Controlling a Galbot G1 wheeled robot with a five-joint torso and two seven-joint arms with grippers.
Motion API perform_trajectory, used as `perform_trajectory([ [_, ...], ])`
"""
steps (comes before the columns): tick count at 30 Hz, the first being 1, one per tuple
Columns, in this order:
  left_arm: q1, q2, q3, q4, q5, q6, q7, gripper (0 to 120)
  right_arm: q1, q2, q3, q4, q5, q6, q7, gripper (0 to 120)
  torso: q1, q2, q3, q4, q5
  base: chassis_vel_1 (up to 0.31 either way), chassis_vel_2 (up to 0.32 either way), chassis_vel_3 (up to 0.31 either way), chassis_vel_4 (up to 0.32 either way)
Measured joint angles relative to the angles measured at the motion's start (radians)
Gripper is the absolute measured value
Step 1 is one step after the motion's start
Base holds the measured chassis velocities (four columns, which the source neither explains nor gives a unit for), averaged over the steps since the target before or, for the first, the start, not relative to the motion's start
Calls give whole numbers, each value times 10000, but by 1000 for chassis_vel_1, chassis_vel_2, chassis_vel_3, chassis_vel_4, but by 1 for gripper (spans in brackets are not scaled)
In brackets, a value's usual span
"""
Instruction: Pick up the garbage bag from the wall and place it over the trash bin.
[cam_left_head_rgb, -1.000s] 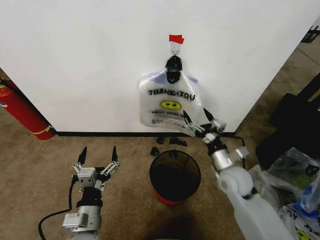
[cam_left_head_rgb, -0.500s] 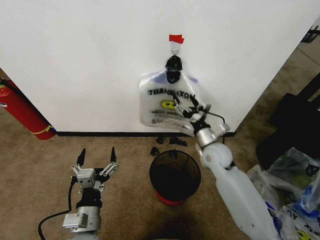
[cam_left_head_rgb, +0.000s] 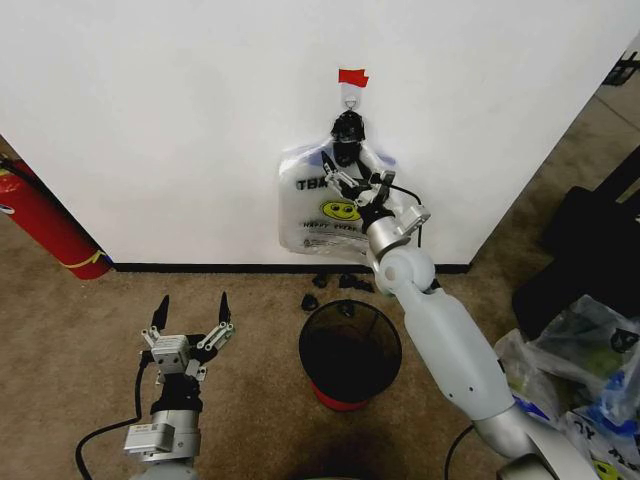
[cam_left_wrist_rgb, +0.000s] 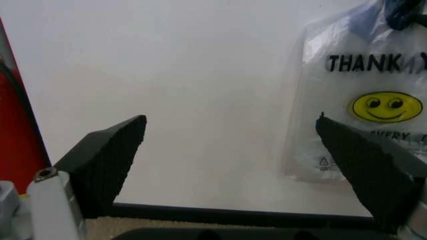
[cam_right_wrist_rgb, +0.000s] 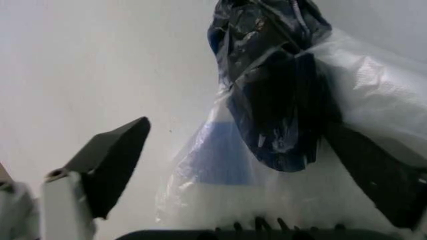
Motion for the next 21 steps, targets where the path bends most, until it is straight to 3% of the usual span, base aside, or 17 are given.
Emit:
perform_trajectory([
  [3, 4, 1, -12, -20, -17, -5, -3, 100, -7, 52, -20, 74, -15, 0, 27, 80, 0, 0, 0, 1, 0, 0, 0, 0, 0],
  [5, 4, 1, -11, -21, -17, -5, -3, 100, -8, 54, -20, 82, -17, 0, 29, 80, 0, 0, 0, 1, 0, 0, 0, 0, 0],
  [6, 8, 0, -9, -35, -17, -7, -3, 100, -30, 61, -14, 149, -41, 0, 58, 69, 0, 0, -1, 0, 1, 0, 0, 0, 0],
  [21, 65, 17, -35, -164, -19, -24, -7, 100, -25, -46, 237, 231, 182, -171, 448, 16, 0, 0, -1, 0, 1, 0, 0, 0, 0],
])
